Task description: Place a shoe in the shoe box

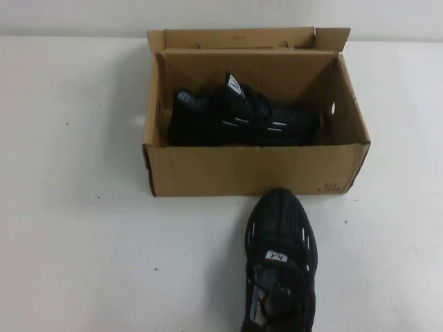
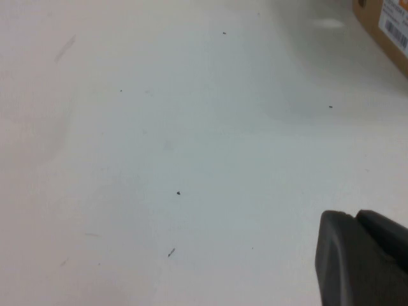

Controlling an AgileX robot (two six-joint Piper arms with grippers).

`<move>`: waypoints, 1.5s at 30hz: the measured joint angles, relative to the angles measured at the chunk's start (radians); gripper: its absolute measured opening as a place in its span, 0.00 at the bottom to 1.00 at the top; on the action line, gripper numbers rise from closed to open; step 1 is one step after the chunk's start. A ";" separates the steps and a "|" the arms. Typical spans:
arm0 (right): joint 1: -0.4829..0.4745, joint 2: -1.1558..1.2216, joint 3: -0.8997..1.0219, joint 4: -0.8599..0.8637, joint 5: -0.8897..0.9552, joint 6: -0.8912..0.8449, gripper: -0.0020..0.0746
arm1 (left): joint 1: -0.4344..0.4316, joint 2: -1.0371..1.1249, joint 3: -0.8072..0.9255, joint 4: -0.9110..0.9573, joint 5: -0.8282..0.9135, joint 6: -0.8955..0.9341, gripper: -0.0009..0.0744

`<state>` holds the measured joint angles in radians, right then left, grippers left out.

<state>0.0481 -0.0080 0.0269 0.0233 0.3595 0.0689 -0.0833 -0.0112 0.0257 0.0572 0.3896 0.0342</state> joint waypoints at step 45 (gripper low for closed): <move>0.000 0.000 0.000 0.000 0.000 0.000 0.00 | 0.000 0.000 0.000 0.020 0.000 0.000 0.01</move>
<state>0.0481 -0.0080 0.0269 0.0233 0.3595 0.0689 -0.0833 -0.0112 0.0257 0.0775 0.3896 0.0342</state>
